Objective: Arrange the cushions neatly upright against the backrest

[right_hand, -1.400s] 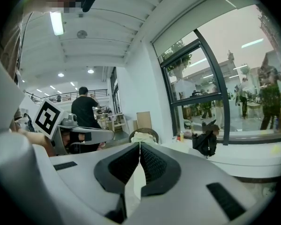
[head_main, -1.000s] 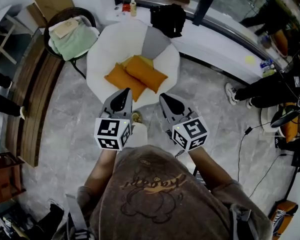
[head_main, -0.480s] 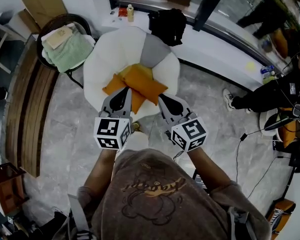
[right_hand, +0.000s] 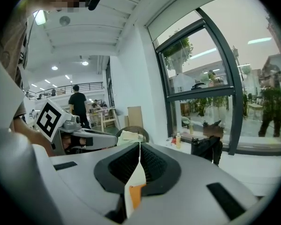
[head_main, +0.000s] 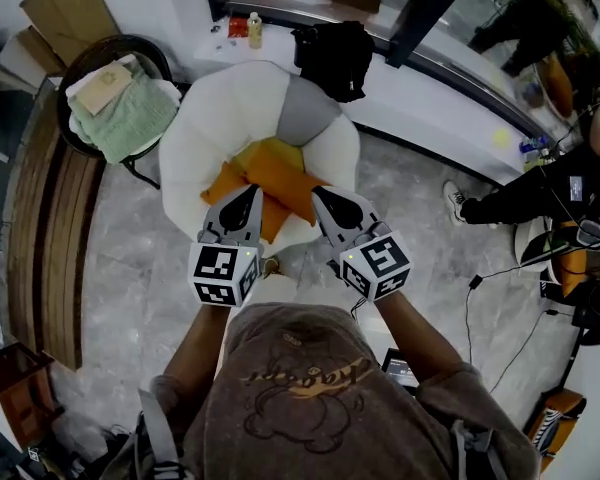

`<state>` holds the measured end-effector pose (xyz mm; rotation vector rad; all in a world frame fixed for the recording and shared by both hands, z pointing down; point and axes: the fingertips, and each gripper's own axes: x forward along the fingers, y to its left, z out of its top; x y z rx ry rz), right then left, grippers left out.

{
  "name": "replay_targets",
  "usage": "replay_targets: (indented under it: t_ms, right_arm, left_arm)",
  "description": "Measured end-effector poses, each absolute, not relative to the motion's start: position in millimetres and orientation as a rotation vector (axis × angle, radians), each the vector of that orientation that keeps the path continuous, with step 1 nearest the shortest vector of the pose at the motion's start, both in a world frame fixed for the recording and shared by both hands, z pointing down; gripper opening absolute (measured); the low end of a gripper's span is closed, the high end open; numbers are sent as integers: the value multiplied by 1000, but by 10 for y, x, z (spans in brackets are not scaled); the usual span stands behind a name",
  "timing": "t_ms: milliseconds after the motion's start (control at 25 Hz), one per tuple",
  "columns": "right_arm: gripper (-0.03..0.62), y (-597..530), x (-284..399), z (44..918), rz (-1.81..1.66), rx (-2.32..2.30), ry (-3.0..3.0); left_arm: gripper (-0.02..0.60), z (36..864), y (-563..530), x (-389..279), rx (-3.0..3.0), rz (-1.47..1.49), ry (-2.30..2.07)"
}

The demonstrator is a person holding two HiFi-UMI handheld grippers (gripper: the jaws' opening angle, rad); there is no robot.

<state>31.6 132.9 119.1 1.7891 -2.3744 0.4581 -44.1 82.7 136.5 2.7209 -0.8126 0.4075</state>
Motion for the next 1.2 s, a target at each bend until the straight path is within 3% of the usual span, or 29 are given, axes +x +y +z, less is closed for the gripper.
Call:
replay_targets:
  t_ms: [440, 1200]
  right_arm:
    - [21, 895, 449, 1415, 457, 1782, -2351]
    - [23, -121, 1046, 2345, 541, 1643, -2394]
  left_arm:
    - [5, 1621, 456, -386, 2687, 424, -825]
    - [6, 2466, -443, 302, 2581, 453, -962]
